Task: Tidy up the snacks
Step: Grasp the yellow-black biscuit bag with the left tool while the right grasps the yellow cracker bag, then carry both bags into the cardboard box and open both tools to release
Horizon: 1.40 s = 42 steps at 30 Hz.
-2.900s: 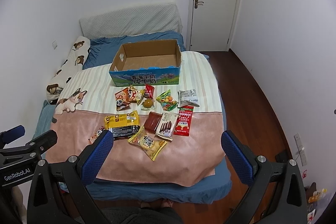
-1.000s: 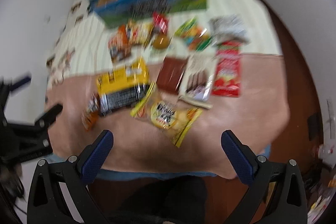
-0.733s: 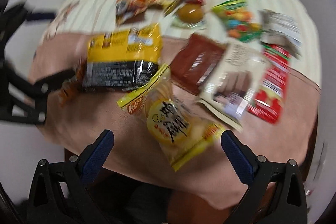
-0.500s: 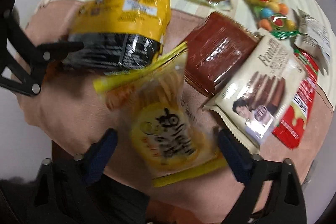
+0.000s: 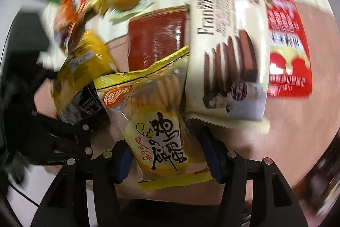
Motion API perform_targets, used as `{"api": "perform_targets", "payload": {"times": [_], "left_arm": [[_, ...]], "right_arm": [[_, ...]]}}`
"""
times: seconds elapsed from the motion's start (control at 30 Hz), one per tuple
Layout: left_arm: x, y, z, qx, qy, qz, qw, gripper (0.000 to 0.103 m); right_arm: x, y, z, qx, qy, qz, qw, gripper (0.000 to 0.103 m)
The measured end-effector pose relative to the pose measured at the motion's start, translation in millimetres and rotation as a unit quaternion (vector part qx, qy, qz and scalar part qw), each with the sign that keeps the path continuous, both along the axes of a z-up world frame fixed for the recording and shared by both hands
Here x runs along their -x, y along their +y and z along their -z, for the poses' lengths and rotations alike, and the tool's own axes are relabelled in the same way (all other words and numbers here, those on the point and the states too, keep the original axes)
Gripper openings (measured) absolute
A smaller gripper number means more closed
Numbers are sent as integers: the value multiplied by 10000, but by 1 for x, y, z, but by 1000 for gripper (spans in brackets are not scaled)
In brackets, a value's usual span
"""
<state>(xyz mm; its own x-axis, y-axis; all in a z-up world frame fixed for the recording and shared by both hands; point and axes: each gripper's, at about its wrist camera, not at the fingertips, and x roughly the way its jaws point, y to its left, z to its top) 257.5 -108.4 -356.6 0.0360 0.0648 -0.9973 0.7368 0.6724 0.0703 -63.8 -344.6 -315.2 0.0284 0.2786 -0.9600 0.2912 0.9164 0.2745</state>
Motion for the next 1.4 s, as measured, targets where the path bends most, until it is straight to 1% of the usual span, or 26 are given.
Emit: {"api": "perform_targets", "payload": {"times": [0.07,0.1,0.13,0.17,0.23,0.27,0.3,0.33,0.43,0.53,0.6,0.63,0.67,0.7,0.73,0.8,0.83,0.87,0.93,1.07,1.13,1.17,1.23,1.3,1.37,1.4], "left_arm": [[-16,19,-5,257,115,-1165,9928,90],[-23,31,-5,430,294,-1845,9815,90],[-29,45,-3,638,511,-2559,9632,90],[-30,56,1,814,714,-3059,9459,90],[-28,69,12,1162,1190,-3703,9139,90],[-25,70,16,1263,1259,-3799,9077,90],[-22,70,18,1307,1223,-3789,9079,90],[-20,67,19,1318,1181,-3712,9115,90],[-3,57,23,1223,1103,-3214,9325,90],[3,41,26,1171,1064,-2937,9427,90],[6,40,24,1116,843,-3137,9392,87],[7,43,20,1088,720,-3315,9344,87],[10,50,10,1090,618,-3474,9293,87],[12,50,8,1092,518,-3558,9267,87],[12,50,6,1094,453,-3542,9277,87],[21,38,11,971,551,-3205,9406,87],[26,30,18,863,710,-3000,9474,87],[25,31,16,819,800,-2890,9505,88],[31,22,27,776,934,-2688,9555,90],[33,7,56,625,1120,-2313,9644,91],[36,-4,62,576,1141,-2163,9679,91],[37,-12,63,584,1137,-2155,9681,91],[57,-9,48,679,1087,-2254,9658,90],[68,-5,47,782,944,-2522,9599,84],[87,-1,47,850,812,-2883,9503,82],[90,-1,47,874,784,-3005,9465,82]], "right_arm": [[-1,-4,1,-251,89,455,9986,61],[-1,-7,3,-395,132,670,9969,61],[-3,-11,3,-536,203,817,9950,61],[-5,-11,5,-734,281,962,9923,61],[-11,-13,8,-1126,413,1197,9855,65],[-14,-11,9,-1215,478,1224,9839,70],[-15,-7,11,-1178,487,1199,9846,70],[-19,-7,7,-1074,462,1140,9866,71],[-23,-1,-2,-754,416,933,9919,72],[-29,13,5,-607,487,798,9938,72],[-41,29,8,-394,535,680,9955,62],[-43,34,9,-208,577,611,9962,52],[-35,38,1,-70,614,540,9966,47],[-36,41,-2,3,624,465,9970,46],[-37,43,-4,69,652,396,9971,46],[-37,44,-8,95,690,258,9972,46],[-37,42,-10,-11,696,248,9973,49],[-38,43,-11,-111,695,307,9971,63],[-37,38,-13,-251,627,360,9971,80],[-40,41,-9,-326,689,377,9964,81],[-35,40,-9,-365,766,382,9957,81],[-34,41,-9,-377,785,402,9954,81],[-34,38,-6,-400,808,492,9947,81],[-31,37,-6,-365,810,612,9942,80],[-29,32,-4,-152,754,665,9948,59],[-28,30,-4,-120,717,658,9952,55]]}}
